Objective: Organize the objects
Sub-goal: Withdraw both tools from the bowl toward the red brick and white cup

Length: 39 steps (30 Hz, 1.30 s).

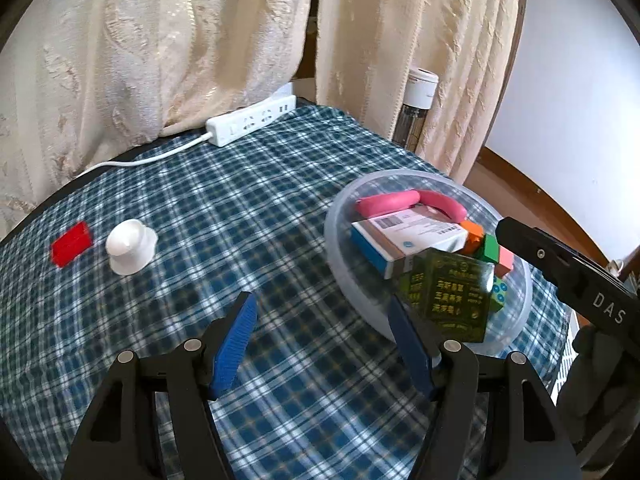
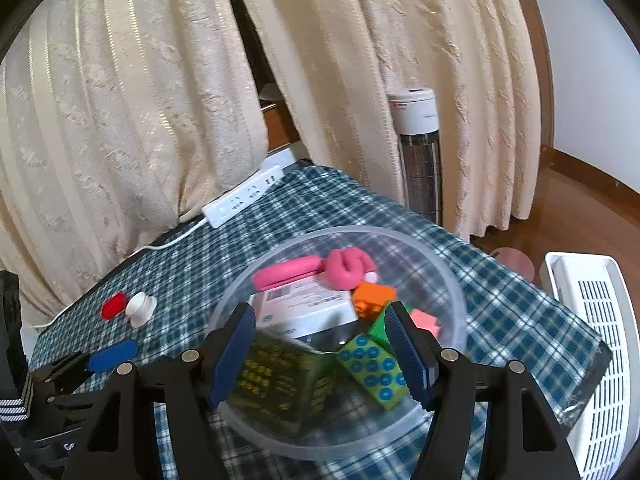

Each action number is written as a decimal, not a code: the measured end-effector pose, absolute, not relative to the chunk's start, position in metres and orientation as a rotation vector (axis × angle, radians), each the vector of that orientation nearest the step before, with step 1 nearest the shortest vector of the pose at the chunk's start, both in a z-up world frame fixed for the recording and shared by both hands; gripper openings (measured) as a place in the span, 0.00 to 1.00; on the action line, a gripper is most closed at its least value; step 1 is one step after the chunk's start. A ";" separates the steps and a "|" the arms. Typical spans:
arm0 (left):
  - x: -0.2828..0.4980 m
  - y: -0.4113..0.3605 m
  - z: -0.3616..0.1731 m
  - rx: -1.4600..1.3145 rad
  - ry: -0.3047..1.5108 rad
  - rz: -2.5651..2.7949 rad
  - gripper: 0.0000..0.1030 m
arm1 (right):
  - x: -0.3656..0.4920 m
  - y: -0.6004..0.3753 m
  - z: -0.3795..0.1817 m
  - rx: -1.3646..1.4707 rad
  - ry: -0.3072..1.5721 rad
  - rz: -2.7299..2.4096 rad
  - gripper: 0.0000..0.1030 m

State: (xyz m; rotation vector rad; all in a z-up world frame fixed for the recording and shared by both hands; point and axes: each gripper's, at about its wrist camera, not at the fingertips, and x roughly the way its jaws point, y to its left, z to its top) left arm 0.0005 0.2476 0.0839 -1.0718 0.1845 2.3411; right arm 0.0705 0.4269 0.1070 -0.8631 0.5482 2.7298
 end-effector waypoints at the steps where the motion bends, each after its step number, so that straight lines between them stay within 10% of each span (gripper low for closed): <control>1: 0.000 0.244 0.084 -1.073 0.180 2.347 0.67 | 0.069 0.423 0.108 -0.865 0.542 2.738 0.69; 39: -0.121 0.051 0.074 -1.255 -0.039 2.712 0.77 | -0.016 0.309 0.111 -1.089 0.439 2.946 0.82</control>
